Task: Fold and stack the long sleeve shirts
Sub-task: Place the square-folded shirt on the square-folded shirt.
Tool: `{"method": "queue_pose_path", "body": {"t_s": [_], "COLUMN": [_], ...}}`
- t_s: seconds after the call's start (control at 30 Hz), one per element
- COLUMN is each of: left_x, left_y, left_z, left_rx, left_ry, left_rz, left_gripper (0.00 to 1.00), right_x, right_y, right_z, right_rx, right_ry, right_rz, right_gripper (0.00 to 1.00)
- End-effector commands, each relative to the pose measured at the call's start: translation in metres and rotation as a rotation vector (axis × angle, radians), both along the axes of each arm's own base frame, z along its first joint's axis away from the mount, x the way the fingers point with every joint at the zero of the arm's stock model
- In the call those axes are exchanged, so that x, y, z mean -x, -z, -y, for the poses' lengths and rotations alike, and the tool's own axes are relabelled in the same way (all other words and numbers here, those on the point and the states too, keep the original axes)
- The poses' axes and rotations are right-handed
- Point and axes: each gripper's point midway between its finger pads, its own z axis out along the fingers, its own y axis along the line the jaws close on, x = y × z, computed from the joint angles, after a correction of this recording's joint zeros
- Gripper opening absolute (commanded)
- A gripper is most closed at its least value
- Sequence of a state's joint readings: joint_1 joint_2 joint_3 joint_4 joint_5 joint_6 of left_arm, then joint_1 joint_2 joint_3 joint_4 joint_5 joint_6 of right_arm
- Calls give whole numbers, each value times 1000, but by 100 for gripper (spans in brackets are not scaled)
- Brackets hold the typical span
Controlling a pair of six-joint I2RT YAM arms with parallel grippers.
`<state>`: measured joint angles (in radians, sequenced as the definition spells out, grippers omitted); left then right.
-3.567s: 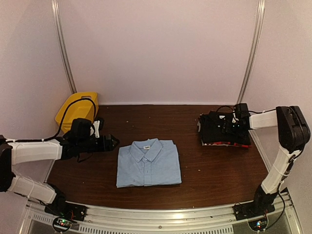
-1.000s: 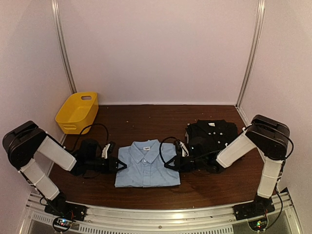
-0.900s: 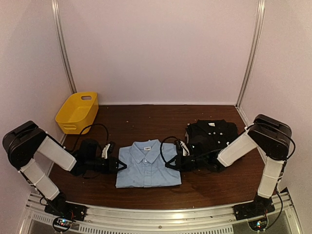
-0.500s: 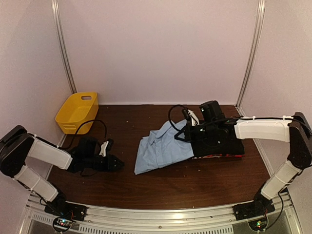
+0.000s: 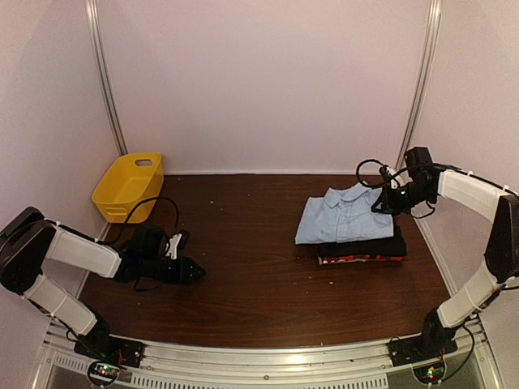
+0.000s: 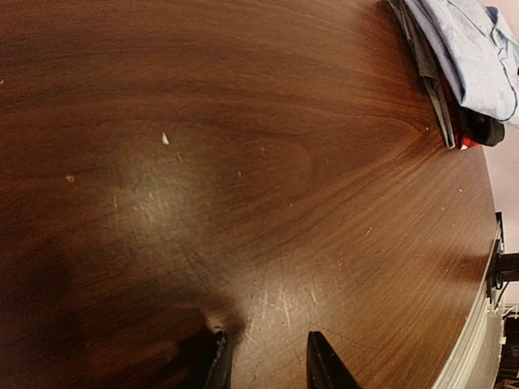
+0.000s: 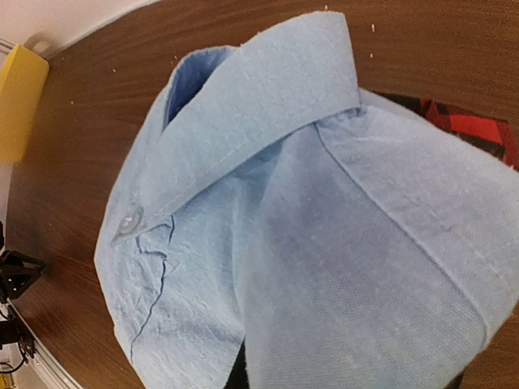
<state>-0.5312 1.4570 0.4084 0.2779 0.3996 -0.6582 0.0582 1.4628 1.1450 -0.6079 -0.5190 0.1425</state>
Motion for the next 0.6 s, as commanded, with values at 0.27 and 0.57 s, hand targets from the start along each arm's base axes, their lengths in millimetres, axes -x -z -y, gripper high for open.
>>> {"method": "queue_pose_path", "body": {"t_s": [0.27,0.57], "left_x": [-7,-10], "left_y": [0,2], "left_z": [8,12], "left_rx": [-16,-15], "left_ry": [47,59], "left_rz": [16,1], "left_gripper": [32,32], "right_x": [1,1], "right_y": [19,7], "right_z": [64,98], "right_rx": [204,289], "right_ry": [137,245], "right_rz": [-105,-56], "right_gripper": [4,19]}}
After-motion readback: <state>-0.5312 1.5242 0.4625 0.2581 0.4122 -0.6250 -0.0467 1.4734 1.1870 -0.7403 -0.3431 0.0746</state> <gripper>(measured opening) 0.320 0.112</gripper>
